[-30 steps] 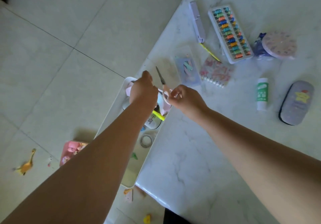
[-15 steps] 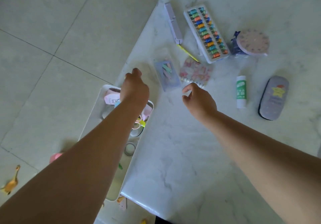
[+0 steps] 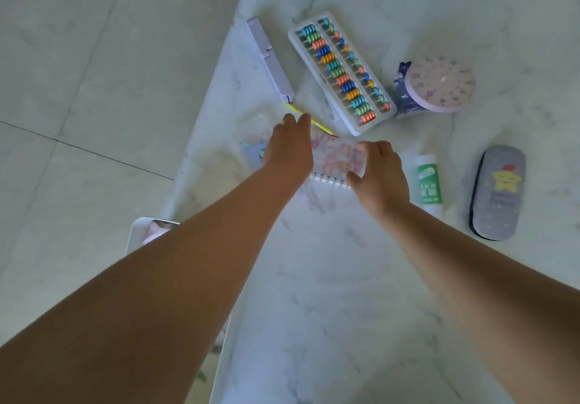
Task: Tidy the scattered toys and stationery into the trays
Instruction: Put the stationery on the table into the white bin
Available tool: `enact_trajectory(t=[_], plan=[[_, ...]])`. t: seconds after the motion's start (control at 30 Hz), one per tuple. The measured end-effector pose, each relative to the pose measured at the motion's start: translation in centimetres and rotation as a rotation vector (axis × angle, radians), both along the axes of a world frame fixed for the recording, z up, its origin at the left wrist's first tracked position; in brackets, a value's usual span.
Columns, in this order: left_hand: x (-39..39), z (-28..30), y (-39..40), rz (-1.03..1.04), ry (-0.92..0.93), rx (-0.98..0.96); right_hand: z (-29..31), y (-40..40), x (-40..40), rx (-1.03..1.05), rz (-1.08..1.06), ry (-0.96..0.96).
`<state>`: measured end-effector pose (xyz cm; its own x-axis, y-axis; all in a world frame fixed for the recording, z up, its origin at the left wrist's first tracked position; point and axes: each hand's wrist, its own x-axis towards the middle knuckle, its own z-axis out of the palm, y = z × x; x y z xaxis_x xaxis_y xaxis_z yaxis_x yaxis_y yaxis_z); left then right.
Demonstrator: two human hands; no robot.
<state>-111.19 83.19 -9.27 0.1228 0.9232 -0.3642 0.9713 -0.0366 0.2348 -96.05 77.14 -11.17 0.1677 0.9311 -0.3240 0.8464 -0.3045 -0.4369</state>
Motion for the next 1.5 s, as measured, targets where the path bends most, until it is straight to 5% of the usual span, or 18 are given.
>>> enact_trajectory(t=[0.23, 0.6, 0.9, 1.13, 1.3, 1.5], plan=[[0.4, -1.8, 3.1, -0.133, 0.141, 0.040, -1.4, 2.0, -0.5, 0.021, 0.081, -0.108], [1.2, -1.0, 0.8, -0.263, 0.168, 0.172, -0.6, -1.0, 0.9, -0.315, -0.053, -0.150], [-2.4, 3.8, -5.6, 0.327, -0.215, 0.111, 2.6, -4.9, 0.3, -0.233, -0.233, 0.307], [-9.5, 7.5, -16.0, 0.766, -0.324, 0.203, 7.8, -7.2, -6.3, -0.081, -0.018, 0.440], [-13.5, 7.0, -23.1, 0.992, -0.206, 0.128, 9.4, -9.3, -12.5, -0.089, 0.258, 0.398], [-16.4, 5.5, -27.3, 1.207, -0.310, 0.000, 8.7, -11.5, -17.0, -0.123, 0.501, 0.347]])
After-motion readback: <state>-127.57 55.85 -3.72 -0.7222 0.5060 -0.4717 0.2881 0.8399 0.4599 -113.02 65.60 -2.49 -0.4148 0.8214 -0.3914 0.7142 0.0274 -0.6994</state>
